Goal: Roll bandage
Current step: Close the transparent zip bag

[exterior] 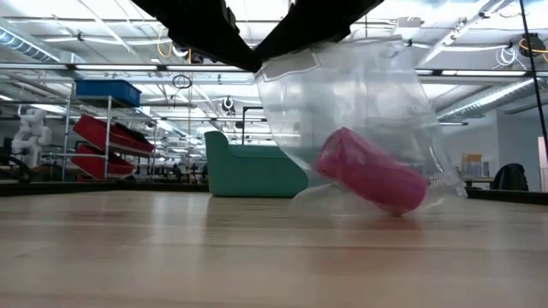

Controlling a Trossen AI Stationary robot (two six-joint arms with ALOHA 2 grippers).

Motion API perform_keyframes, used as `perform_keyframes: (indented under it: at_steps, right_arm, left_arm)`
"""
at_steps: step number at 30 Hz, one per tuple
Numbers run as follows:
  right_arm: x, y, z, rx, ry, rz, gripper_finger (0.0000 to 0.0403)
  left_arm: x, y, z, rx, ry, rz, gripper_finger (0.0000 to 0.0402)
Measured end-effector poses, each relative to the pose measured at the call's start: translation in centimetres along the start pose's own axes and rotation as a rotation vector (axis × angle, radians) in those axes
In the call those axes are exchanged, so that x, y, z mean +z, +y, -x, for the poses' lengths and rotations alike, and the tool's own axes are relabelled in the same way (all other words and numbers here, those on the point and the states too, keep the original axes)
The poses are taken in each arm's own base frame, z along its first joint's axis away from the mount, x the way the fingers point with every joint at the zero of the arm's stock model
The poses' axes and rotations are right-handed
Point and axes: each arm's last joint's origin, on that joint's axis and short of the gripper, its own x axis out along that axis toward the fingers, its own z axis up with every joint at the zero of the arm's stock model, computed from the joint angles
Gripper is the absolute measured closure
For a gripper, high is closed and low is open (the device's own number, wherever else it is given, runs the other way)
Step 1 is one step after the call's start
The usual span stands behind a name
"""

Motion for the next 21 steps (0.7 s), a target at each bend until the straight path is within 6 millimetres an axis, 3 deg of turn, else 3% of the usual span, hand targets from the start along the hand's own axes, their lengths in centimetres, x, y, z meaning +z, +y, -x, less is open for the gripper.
perform_keyframes:
  at_steps: [13, 21]
  right_arm:
    - [0.13, -0.01, 0.12, 0.002, -0.009, 0.030, 0.0391]
    - [-0.10, -0.13, 0.24, -0.040, 0.023, 0.035, 0.0398]
  left_arm:
    - [-0.05, 0.03, -0.01, 0.009, 0.004, -0.001, 0.0402]
    - [-0.07, 0.15, -0.01, 0.045, 0.006, -0.002, 0.0402]
